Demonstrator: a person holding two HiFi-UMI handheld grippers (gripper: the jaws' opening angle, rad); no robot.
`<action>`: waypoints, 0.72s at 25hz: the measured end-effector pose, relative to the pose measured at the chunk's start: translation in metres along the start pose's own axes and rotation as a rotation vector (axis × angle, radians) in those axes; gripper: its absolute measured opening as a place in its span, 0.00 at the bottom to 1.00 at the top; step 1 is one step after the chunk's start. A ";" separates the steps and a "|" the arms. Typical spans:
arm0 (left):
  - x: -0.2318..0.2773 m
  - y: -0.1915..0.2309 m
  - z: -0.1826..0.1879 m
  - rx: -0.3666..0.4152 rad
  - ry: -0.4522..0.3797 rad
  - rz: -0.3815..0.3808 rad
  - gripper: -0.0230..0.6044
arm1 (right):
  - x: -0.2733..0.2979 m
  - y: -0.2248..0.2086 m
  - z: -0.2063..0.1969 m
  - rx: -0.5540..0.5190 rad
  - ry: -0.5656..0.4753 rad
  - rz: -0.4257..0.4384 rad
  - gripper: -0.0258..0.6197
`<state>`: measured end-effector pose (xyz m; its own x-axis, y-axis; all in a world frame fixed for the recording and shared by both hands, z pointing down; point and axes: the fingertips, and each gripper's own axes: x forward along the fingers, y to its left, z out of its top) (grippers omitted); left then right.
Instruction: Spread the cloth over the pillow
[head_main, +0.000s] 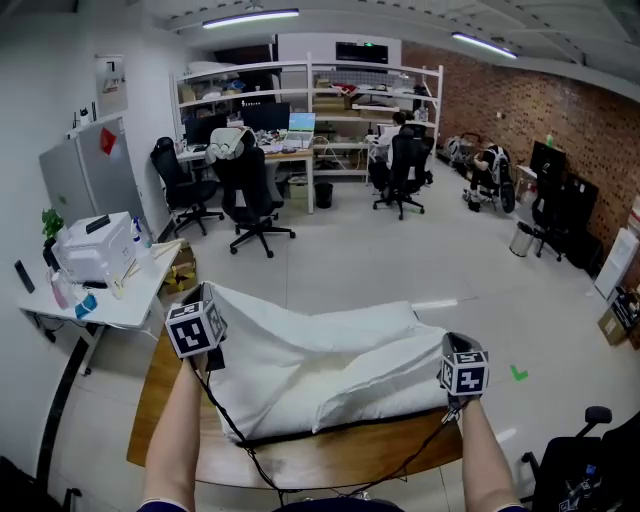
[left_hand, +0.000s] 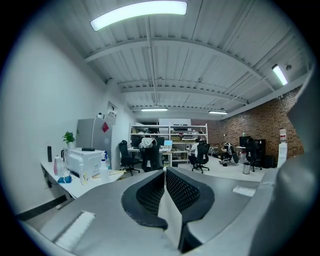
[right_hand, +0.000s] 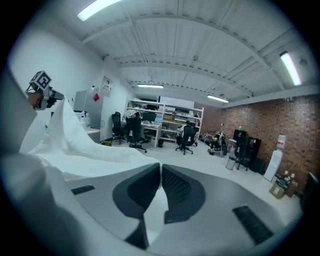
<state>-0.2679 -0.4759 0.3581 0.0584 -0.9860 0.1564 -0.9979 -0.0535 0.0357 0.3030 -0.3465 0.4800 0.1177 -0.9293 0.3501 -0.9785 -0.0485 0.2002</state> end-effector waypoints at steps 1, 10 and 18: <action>-0.002 0.005 0.001 0.000 0.000 0.011 0.07 | 0.002 -0.009 0.009 -0.027 -0.011 -0.013 0.09; -0.014 0.032 0.011 -0.003 -0.006 0.086 0.07 | 0.010 -0.065 0.086 -0.155 -0.112 -0.063 0.09; -0.025 0.050 0.035 -0.003 -0.051 0.118 0.07 | 0.012 -0.086 0.165 -0.241 -0.214 -0.089 0.09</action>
<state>-0.3203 -0.4592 0.3212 -0.0610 -0.9922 0.1090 -0.9977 0.0639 0.0235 0.3609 -0.4143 0.3159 0.1383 -0.9822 0.1268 -0.8950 -0.0691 0.4407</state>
